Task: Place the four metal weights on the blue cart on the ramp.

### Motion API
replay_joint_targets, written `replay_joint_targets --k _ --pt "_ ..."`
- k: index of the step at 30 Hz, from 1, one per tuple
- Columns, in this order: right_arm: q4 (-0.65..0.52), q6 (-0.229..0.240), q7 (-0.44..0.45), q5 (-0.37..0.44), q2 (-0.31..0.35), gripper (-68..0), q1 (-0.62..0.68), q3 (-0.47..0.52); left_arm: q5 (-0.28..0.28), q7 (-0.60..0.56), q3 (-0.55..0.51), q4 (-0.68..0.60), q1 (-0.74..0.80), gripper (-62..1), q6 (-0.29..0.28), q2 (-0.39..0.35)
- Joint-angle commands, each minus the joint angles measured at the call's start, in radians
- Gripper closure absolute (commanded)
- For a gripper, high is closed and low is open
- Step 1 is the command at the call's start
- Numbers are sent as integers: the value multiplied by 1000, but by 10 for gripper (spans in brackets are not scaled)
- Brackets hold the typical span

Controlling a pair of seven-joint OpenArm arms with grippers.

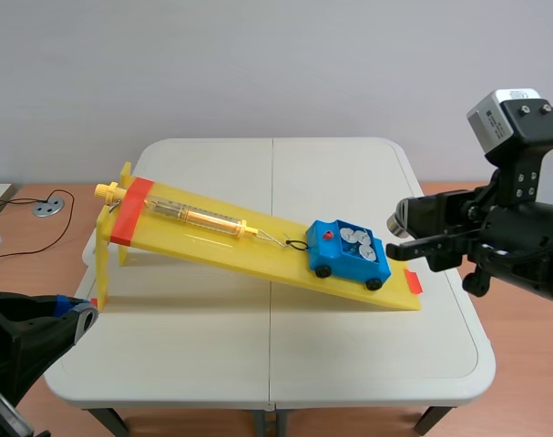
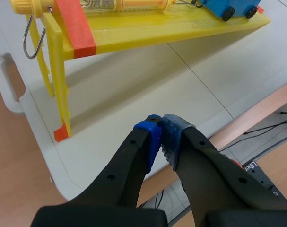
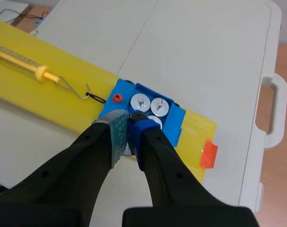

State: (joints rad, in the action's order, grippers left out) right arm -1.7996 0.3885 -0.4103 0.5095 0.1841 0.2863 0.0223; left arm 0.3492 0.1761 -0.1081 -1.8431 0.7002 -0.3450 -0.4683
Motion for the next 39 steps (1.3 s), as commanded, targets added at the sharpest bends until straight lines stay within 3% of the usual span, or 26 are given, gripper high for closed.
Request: replay_joint_targets --k 1,24,39 --pt "-4 13 116 63 -11 -6 -101 3 74 -96 -16 -72 -22 -27 -25 8" --pt "344 32 116 78 -113 -6 -372 -20 74 -97 -16 -72 -22 -27 -25 8" --pt "414 32 125 66 -113 -6 -449 -30 74 -97 -16 -72 -22 -27 -25 8"
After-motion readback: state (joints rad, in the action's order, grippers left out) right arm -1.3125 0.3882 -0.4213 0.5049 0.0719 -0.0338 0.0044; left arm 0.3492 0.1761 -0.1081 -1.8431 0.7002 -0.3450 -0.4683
